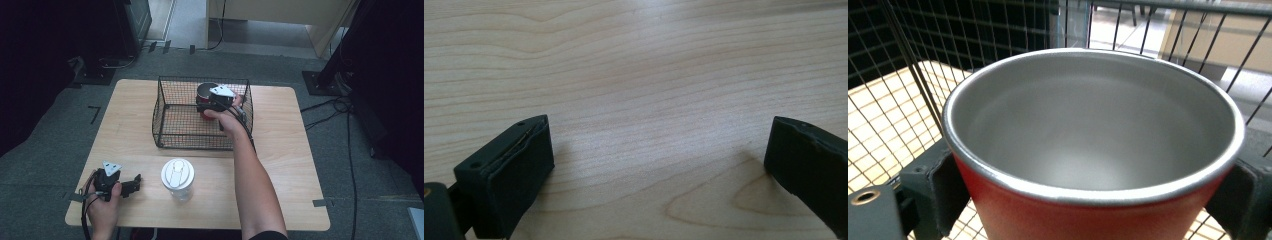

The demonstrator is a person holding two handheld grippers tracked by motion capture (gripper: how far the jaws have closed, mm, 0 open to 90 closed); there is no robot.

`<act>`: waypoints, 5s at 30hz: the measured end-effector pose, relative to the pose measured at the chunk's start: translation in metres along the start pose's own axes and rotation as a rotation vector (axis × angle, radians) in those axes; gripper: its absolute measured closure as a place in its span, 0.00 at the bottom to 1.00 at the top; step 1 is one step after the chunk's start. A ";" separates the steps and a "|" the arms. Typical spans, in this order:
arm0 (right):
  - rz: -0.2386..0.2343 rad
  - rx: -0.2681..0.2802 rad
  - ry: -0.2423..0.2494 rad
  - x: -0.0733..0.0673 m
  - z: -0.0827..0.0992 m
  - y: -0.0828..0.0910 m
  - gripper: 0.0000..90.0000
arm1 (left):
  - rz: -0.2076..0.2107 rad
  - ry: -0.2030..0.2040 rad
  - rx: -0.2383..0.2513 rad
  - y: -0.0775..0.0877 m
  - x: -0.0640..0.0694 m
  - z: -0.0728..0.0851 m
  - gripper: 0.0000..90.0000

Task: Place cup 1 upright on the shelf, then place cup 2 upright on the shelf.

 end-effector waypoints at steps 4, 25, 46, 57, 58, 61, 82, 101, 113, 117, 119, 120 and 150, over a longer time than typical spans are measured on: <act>0.001 -0.022 -0.028 0.000 0.000 0.000 0.08 | 0.001 0.000 0.000 0.000 0.000 0.000 0.00; 0.000 0.024 -0.033 0.010 -0.017 0.020 0.00 | -0.004 -0.004 -0.002 0.000 0.000 0.000 0.00; -0.097 0.273 -0.085 0.020 -0.072 0.098 0.00 | -0.005 -0.004 -0.002 0.000 0.000 0.000 0.00; -0.136 0.328 -0.048 0.019 -0.073 0.137 0.00 | -0.005 -0.003 -0.002 0.000 0.000 0.000 0.00; -0.136 0.328 -0.048 0.019 -0.073 0.137 0.00 | -0.005 -0.003 -0.001 0.000 0.000 0.000 0.00; -0.157 0.341 -0.060 0.020 -0.066 0.149 0.00 | -0.005 -0.004 -0.001 0.000 0.000 0.000 0.00; -0.223 0.362 -0.006 0.018 -0.022 0.213 0.00 | -0.005 -0.004 -0.002 0.000 0.000 0.000 0.00; -0.238 0.331 0.000 0.009 0.040 0.242 0.00 | -0.005 -0.003 -0.002 0.000 0.000 0.000 0.00; -0.281 0.282 0.001 -0.004 0.075 0.249 0.00 | -0.005 -0.004 -0.003 0.000 0.000 0.000 0.00; -0.299 0.251 -0.010 -0.010 0.089 0.250 0.00 | -0.005 -0.005 -0.004 0.000 0.000 0.000 0.00; -0.308 0.242 -0.011 -0.012 0.094 0.251 0.00 | -0.006 -0.005 -0.004 0.000 0.000 0.000 0.00; -0.313 0.238 -0.012 -0.015 0.099 0.253 0.00 | -0.005 -0.005 -0.004 0.000 0.000 0.000 0.00; -0.504 0.198 0.009 -0.071 0.114 0.258 0.00 | -0.005 -0.004 -0.003 0.000 0.000 0.000 0.00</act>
Point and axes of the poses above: each handheld gripper's, and its own axes: y roughly backward along the jaws, z roughly out of its underside, x roughly to its right, the point moved 2 cm from there along -y, roughly forward along the jaws, and after that the axes turned 13 degrees about z, right-handed, at the moved point
